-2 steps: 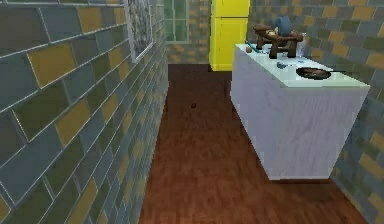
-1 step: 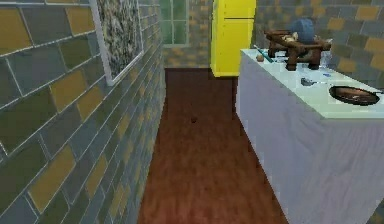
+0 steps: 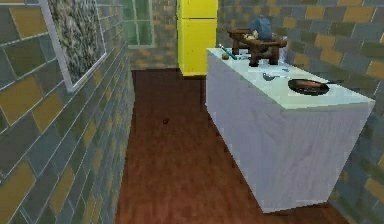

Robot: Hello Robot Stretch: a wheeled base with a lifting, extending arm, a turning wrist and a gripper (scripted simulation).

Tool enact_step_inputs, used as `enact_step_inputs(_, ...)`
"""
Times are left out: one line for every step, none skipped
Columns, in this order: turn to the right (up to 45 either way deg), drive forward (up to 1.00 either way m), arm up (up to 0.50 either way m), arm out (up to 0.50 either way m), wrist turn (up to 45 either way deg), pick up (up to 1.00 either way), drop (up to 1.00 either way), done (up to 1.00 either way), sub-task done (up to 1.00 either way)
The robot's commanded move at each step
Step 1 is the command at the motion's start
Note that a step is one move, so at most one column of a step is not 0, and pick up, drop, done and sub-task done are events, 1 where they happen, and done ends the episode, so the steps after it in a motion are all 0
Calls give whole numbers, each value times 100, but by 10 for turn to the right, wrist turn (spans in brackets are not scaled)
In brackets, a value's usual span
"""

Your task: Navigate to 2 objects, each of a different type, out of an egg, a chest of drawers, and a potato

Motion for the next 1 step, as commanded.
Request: enact_step_inputs(0,100,0,0,0,0,0,0,0)
